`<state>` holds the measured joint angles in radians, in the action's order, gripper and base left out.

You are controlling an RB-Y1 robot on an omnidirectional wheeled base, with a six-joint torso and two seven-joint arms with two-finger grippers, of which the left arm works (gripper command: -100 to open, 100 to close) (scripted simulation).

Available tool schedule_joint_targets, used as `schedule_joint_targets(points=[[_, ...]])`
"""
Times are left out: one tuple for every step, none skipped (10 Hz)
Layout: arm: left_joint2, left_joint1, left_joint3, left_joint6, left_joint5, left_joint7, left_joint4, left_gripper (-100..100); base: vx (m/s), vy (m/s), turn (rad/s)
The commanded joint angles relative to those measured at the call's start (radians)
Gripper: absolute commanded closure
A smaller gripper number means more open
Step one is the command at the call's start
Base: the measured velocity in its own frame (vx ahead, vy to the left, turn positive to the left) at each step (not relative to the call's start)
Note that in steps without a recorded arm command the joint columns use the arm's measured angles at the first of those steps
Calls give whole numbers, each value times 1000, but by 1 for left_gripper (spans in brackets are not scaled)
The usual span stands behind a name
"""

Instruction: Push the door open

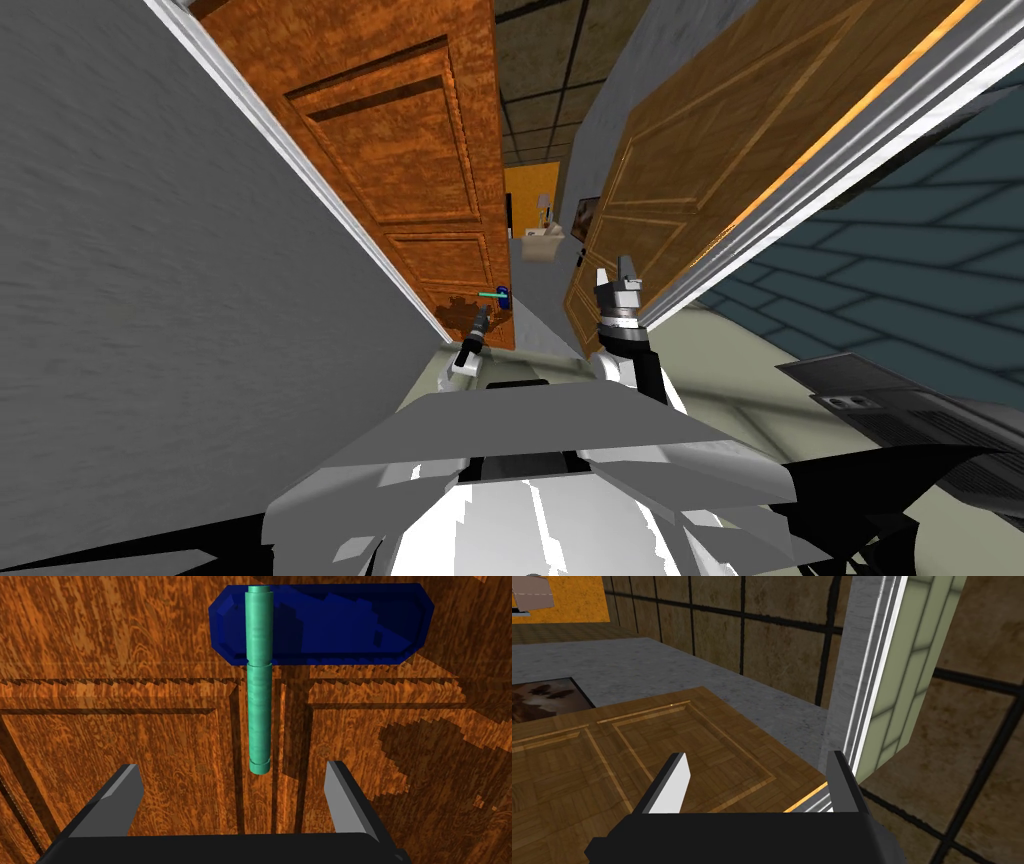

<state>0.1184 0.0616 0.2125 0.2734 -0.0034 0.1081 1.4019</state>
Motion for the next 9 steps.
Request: schedule_joint_targets(points=[[0,0,0,0,0,0,0,-100,24,51,-16],[-3,-8,-5,4,1,-1,-15,-100,146,-23,-27],[-4,-10,-7,5,1,-2,-20,-100,183,-41,-23],[-6,-15,-10,9,1,-3,-29,-100,183,-38,-30],[-9,-20,-14,13,1,-4,-39,-100,220,-21,-32],[-12,-25,-18,17,1,-6,-49,-100,212,8,-22],[-14,-30,-22,21,2,-7,-59,-100,179,-50,-36],[-17,-35,-25,24,2,-8,-67,-100,167,-49,-18],[-20,-39,-29,28,2,-9,-76,-100,189,-23,-25]])
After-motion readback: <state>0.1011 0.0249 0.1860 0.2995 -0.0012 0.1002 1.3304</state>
